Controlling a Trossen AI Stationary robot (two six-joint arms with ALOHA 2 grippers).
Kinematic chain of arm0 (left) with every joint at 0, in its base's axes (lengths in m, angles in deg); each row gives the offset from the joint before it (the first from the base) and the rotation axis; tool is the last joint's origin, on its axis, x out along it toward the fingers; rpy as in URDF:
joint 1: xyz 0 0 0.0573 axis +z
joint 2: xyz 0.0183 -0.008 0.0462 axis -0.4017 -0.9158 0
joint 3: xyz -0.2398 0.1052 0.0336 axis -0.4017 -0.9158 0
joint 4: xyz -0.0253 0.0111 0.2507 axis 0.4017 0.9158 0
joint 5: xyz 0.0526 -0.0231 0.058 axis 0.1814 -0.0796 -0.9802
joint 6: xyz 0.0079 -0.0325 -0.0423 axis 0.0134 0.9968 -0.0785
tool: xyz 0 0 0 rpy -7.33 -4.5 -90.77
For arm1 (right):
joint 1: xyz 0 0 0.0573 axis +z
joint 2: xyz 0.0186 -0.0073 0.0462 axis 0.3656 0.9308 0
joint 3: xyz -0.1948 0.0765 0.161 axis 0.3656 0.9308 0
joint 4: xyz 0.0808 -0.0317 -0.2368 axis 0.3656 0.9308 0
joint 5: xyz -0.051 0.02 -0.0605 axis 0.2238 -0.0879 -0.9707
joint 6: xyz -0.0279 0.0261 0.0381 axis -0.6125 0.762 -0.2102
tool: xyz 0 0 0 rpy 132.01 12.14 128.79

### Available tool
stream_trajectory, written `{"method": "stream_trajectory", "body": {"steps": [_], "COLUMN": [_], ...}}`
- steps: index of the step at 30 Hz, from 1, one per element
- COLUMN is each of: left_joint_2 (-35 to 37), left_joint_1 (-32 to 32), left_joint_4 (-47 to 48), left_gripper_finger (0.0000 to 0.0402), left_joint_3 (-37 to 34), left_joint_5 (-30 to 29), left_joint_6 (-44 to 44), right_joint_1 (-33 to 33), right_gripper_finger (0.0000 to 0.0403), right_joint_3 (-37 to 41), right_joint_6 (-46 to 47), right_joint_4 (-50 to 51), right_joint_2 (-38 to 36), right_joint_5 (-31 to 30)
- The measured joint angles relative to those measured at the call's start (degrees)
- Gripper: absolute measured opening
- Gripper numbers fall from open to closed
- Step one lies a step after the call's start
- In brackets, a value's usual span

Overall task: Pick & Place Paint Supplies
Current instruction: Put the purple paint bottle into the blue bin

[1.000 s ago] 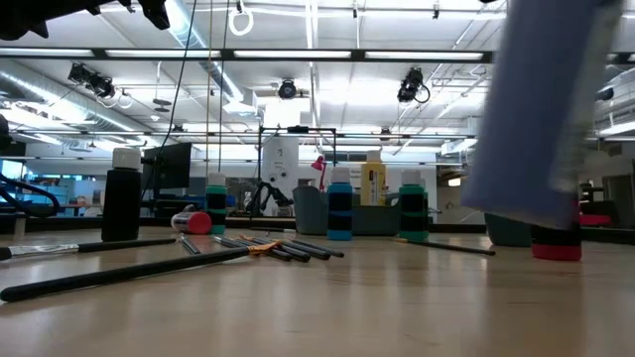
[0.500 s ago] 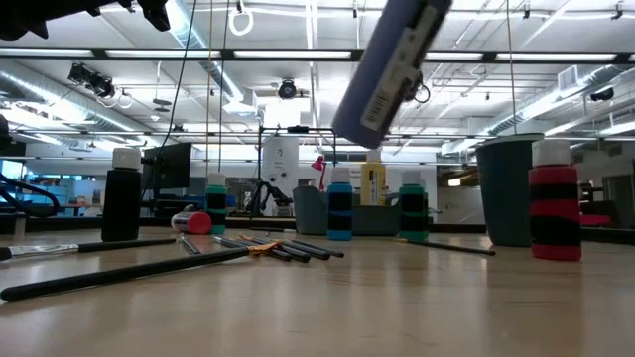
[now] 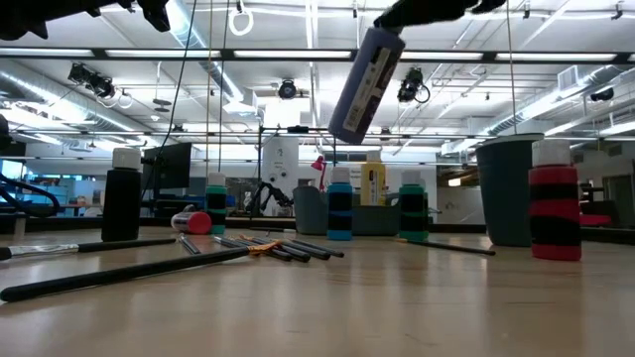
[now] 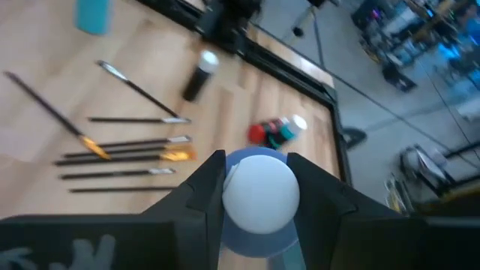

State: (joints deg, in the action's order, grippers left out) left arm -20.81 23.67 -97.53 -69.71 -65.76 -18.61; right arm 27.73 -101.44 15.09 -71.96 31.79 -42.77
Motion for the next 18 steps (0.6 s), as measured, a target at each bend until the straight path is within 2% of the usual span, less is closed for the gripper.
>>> {"method": "stream_trajectory", "body": {"steps": [7, 18], "left_joint_2": [0.0, 0.0], "left_joint_1": [0.0, 0.0], "left_joint_4": [0.0, 0.0], "left_gripper_finger": [0.0175, 0.0175], "left_joint_3": [0.0, 0.0], "left_joint_5": [0.0, -0.91], "left_joint_6": [-0.1, -0.1], "right_joint_1": [-8.24, -22.11], "right_gripper_finger": [0.0117, 0.0117], "right_joint_3": [0.0, 0.0], "right_joint_6": [0.87, 10.66], "right_joint_4": [1.16, 4.53], "right_joint_2": [0.0, 0.4], "right_joint_5": [-0.15, -0.19]}}
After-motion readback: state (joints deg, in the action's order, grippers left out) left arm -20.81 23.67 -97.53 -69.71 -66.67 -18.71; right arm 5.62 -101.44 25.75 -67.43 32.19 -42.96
